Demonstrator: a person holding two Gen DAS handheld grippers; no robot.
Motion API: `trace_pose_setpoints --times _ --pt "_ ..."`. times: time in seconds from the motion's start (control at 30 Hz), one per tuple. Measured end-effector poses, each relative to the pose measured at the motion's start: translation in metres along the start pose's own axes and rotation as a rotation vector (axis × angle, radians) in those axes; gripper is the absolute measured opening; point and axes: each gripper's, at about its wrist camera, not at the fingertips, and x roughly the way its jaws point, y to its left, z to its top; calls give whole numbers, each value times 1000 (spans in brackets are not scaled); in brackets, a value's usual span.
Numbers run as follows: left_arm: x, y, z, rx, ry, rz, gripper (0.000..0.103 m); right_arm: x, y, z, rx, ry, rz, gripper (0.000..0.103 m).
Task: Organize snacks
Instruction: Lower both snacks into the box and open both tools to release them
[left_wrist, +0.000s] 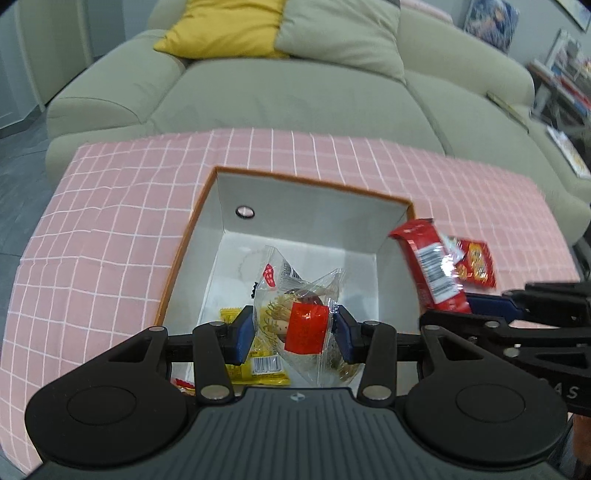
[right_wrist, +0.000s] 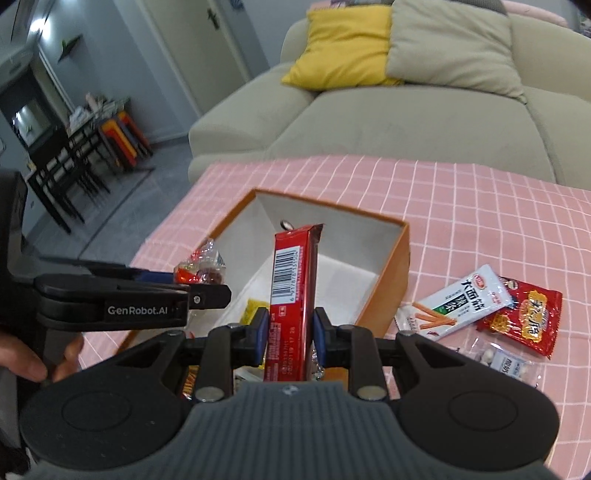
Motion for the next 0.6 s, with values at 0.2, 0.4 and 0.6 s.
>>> trace_pose_setpoints --times 0.2,0.4,0.6 --pt "24 2 4 39 74 -12 51 35 2 6 -65 97 17 22" --pt "48 6 2 95 172 36 51 61 12 6 -140 174 -11 22" --pt "62 19 -5 102 255 90 51 86 27 6 -206 244 -28 22"
